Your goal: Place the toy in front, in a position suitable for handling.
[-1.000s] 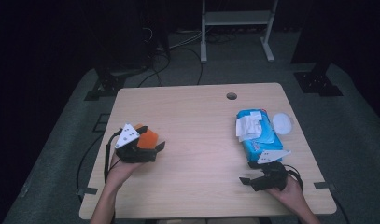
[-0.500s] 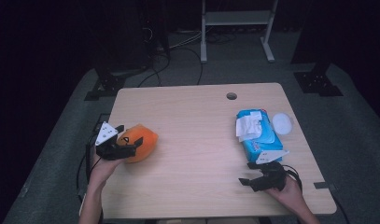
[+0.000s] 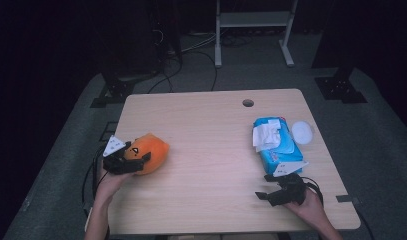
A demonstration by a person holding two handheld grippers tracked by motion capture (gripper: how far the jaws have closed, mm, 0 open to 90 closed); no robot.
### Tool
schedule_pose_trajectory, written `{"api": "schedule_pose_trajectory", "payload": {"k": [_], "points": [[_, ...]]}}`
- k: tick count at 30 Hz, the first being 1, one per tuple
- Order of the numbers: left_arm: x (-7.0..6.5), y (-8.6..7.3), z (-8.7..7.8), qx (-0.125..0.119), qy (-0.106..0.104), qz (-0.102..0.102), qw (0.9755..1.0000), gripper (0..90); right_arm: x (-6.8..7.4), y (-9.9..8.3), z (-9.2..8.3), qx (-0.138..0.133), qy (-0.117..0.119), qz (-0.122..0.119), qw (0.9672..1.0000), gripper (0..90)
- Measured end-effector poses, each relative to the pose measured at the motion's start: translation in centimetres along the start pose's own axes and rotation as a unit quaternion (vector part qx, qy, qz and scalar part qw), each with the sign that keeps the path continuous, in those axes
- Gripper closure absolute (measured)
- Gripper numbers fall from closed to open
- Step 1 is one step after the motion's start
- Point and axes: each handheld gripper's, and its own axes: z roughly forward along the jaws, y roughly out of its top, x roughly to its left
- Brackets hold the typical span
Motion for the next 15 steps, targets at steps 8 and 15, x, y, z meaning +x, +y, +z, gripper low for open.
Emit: {"api": "schedule_pose_trajectory", "payload": {"k": [8, 15], "points": [[-0.07, -0.82, 0.41, 0.017, -0.012, 0.002, 0.9998, 8.6, 0.16, 0.06, 0.0, 0.002, 0.0, -0.005, 1.0, 25.0], [-0.27, -0.87, 0.44, 0.041, -0.021, 0.016, 0.9988, 20.2, 0.17, 0.06, 0.05, 0.004, -0.001, -0.004, 1.0, 25.0]]}}
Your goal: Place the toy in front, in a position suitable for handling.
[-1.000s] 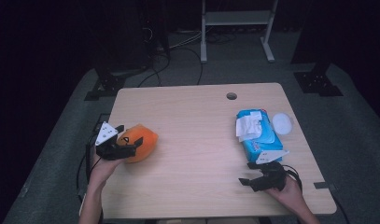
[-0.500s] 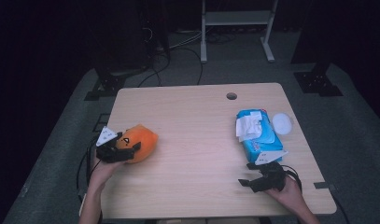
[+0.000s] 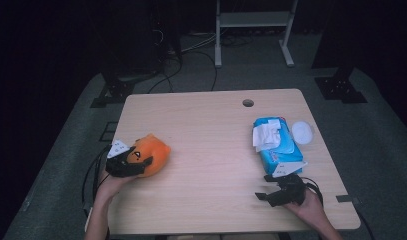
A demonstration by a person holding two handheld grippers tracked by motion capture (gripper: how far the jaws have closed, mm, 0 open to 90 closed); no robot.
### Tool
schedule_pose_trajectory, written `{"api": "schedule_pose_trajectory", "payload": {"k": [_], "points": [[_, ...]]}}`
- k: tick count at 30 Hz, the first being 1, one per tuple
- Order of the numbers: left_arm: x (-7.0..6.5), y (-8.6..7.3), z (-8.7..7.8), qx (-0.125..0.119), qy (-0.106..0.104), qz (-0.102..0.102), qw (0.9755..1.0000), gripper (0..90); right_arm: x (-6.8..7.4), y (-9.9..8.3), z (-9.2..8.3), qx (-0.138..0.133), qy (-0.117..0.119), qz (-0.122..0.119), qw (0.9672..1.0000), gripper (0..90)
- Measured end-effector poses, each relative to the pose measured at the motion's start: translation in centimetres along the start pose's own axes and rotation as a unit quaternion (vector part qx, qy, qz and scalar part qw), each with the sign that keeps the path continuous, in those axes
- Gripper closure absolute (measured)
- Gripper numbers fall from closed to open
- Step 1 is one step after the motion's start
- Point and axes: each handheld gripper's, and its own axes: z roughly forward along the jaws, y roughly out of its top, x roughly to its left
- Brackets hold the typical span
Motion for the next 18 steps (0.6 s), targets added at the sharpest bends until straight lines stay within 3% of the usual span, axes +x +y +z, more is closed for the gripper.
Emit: {"api": "schedule_pose_trajectory", "payload": {"k": [3, 7, 10, 15, 18], "points": [[0.0, -0.1, -0.1, 0.002, 0.0, 0.002, 1.0, 24.4, 0.0, 0.0, 0.0, -0.001, 0.0, -0.001, 1.0, 25.0], [0.2, -0.1, -0.3, -0.014, -0.002, 0.006, 0.9999, 31.0, 0.0, 0.0, 0.0, 0.001, 0.0, -0.001, 1.0, 25.1], [0.3, 0.2, -0.6, -0.024, -0.002, -0.007, 0.9997, 36.5, 0.0, 0.0, -0.1, -0.004, 0.0, -0.001, 1.0, 25.1], [0.3, 0.4, -0.9, -0.042, -0.008, -0.01, 0.999, 44.6, -0.2, 0.0, -0.2, -0.003, -0.001, -0.001, 1.0, 25.1], [0.6, 0.4, -1.0, -0.06, -0.024, -0.031, 0.9974, 45.0, -0.1, 0.0, -0.2, -0.004, -0.001, -0.001, 1.0, 25.1]]}}
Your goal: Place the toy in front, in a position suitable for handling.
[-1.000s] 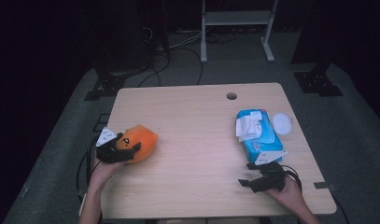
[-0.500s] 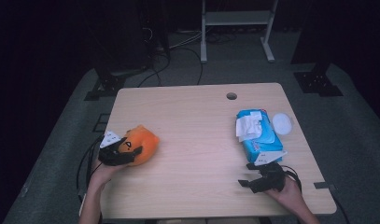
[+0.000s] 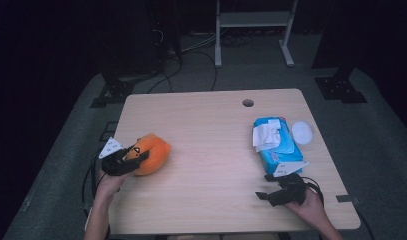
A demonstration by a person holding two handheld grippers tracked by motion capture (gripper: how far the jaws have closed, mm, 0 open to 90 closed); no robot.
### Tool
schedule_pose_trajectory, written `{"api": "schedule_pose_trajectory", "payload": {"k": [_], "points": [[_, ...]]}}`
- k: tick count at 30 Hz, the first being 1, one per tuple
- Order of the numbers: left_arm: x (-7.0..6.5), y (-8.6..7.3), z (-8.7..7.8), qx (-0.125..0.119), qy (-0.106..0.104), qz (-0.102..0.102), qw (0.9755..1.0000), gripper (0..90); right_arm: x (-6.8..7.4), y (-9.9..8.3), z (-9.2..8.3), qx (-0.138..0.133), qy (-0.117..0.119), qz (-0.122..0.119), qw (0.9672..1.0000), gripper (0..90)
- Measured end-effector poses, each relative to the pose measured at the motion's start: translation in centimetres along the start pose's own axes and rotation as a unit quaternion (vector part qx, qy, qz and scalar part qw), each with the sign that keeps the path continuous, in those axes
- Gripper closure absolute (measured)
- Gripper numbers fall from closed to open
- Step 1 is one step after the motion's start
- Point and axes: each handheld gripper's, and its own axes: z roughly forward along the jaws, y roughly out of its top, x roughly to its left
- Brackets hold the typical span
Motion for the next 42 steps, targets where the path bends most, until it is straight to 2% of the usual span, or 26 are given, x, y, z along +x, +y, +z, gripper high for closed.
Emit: {"api": "schedule_pose_trajectory", "payload": {"k": [3, 6, 7, 8, 13, 14, 15, 18, 19, 22, 26, 28, 29, 30, 31, 32, 34, 36, 39, 42], "points": [[-0.2, 0.3, -0.2, -0.01, -0.004, -0.004, 0.9999, 45.0, 0.0, 0.0, 0.0, 0.001, -0.001, -0.001, 1.0, 25.1], [-0.5, 0.7, -0.4, -0.022, -0.013, -0.006, 0.9997, 44.9, 0.0, 0.0, 0.0, 0.001, -0.003, -0.001, 1.0, 25.1], [-1.1, 1.2, -0.5, -0.036, -0.023, -0.008, 0.9991, 44.9, 0.0, 0.0, -0.1, -0.001, -0.003, -0.001, 1.0, 25.1], [-1.1, 1.2, -0.5, -0.036, -0.023, -0.008, 0.9991, 44.8, 0.0, 0.0, -0.1, -0.001, -0.003, -0.001, 1.0, 25.1], [-3.7, 3.3, -0.6, -0.055, -0.058, 0.021, 0.9966, 44.6, -0.1, 0.0, -0.2, -0.003, -0.007, -0.001, 1.0, 25.1], [-3.7, 3.3, -0.6, -0.055, -0.058, 0.021, 0.9966, 44.5, -0.1, 0.0, -0.2, -0.003, -0.007, -0.001, 1.0, 25.1], [-5.0, 4.1, -0.4, -0.059, -0.074, 0.036, 0.9949, 44.3, -0.2, 0.1, -0.3, -0.004, -0.009, 0.001, 1.0, 25.4], [-7.2, 5.4, 0.2, -0.064, -0.1, 0.06, 0.9912, 44.2, -0.2, 0.1, -0.6, -0.009, -0.017, 0.005, 0.9998, 25.4], [-7.7, 5.6, 0.4, -0.066, -0.106, 0.062, 0.9903, 44.1, -0.3, 0.0, -0.9, -0.015, -0.021, 0.007, 0.9997, 25.4], [-9.9, 6.6, 1.5, -0.065, -0.136, 0.085, 0.9849, 44.1, -0.5, -0.1, -1.4, -0.024, -0.029, 0.013, 0.9992, 25.4], [-12.3, 7.1, 3.0, -0.058, -0.164, 0.106, 0.979, 43.8, -0.8, -0.2, -2.1, -0.037, -0.039, 0.019, 0.9984, 25.4], [-13.4, 6.9, 3.9, -0.052, -0.178, 0.11, 0.9764, 43.7, -0.9, -0.1, -2.4, -0.043, -0.044, 0.018, 0.9979, 25.4], [-13.4, 6.9, 3.9, -0.052, -0.178, 0.11, 0.9764, 43.7, -1.0, -0.1, -2.7, -0.048, -0.048, 0.018, 0.9975, 25.5], [-14.2, 6.5, 4.8, -0.044, -0.192, 0.111, 0.9742, 43.7, -1.0, -0.1, -2.9, -0.052, -0.052, 0.016, 0.9972, 25.7], [-14.7, 6.2, 5.2, -0.036, -0.198, 0.113, 0.973, 43.7, -1.0, 0.0, -3.1, -0.055, -0.058, 0.014, 0.9967, 25.7], [-14.7, 6.2, 5.2, -0.036, -0.198, 0.113, 0.973, 43.7, -1.0, 0.0, -3.1, -0.055, -0.058, 0.014, 0.9967, 25.7], [-15.9, 5.2, 6.4, -0.012, -0.213, 0.122, 0.9693, 43.5, -1.3, 0.3, -3.9, -0.073, -0.068, 0.012, 0.9949, 25.7], [-16.6, 4.6, 7.1, 0.001, -0.221, 0.126, 0.9671, 43.4, -1.5, 0.7, -4.2, -0.082, -0.073, 0.009, 0.9939, 25.7], [-17.4, 3.9, 7.8, 0.01, -0.233, 0.129, 0.9639, 43.2, -2.3, 1.7, -4.7, -0.095, -0.082, 0.004, 0.9921, 25.7], [-18.2, 3.4, 8.3, 0.016, -0.244, 0.137, 0.9599, 42.7, -3.4, 2.9, -4.6, -0.097, -0.096, 0.0, 0.9907, 25.7]]}}
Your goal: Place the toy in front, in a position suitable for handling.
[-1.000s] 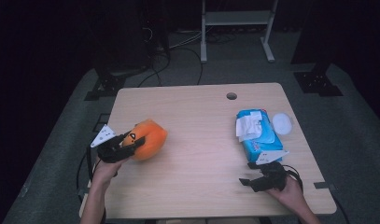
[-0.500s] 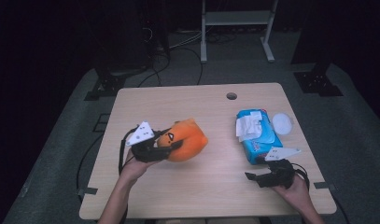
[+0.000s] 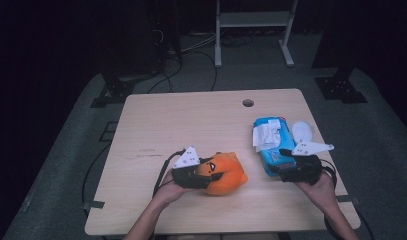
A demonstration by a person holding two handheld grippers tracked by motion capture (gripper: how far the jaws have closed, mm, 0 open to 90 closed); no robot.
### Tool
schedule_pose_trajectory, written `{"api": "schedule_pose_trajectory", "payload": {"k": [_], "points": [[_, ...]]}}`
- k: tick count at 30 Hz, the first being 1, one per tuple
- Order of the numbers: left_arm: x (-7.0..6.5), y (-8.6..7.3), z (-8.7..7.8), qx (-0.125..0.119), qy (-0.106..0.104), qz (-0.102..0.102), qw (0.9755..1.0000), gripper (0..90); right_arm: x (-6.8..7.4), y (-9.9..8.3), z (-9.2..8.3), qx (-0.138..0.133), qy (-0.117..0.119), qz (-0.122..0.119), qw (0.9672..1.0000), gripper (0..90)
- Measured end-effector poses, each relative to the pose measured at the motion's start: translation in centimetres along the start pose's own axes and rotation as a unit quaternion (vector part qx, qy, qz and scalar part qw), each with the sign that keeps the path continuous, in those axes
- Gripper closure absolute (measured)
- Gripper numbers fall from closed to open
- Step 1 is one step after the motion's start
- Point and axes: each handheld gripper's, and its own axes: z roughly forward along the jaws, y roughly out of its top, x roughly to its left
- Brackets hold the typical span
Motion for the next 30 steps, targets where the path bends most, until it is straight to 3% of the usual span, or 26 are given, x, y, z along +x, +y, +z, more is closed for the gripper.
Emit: {"api": "schedule_pose_trajectory", "payload": {"k": [3, 6, 11, 20, 24, 30], "points": [[-0.2, -0.1, 0.5, 0.002, -0.008, 0.005, 1.0, 42.5, -0.8, 0.8, 0.6, -0.002, -0.008, 0.0, 1.0, 25.7], [-0.4, -0.4, 1.1, 0.008, -0.017, 0.007, 0.9998, 42.2, -2.8, 2.0, 2.2, 0.004, -0.031, 0.001, 0.9995, 25.7], [-0.6, -0.7, 1.6, 0.012, -0.022, 0.012, 0.9996, 41.9, -4.6, 2.7, 3.7, 0.014, -0.042, 0.012, 0.999, 25.7], [-0.7, -1.1, 1.9, 0.019, -0.027, 0.014, 0.9994, 39.1, -6.3, 3.3, 6.2, 0.035, -0.053, 0.028, 0.9976, 27.8], [-0.6, -1.5, 2.0, 0.017, -0.035, 0.013, 0.9992, 36.8, -6.4, 3.4, 7.1, 0.047, -0.057, 0.035, 0.9967, 34.6], [-0.6, -1.7, 2.0, 0.015, -0.039, 0.012, 0.9991, 34.4, -6.9, 3.3, 7.0, 0.05, -0.074, 0.053, 0.9946, 55.5]]}}
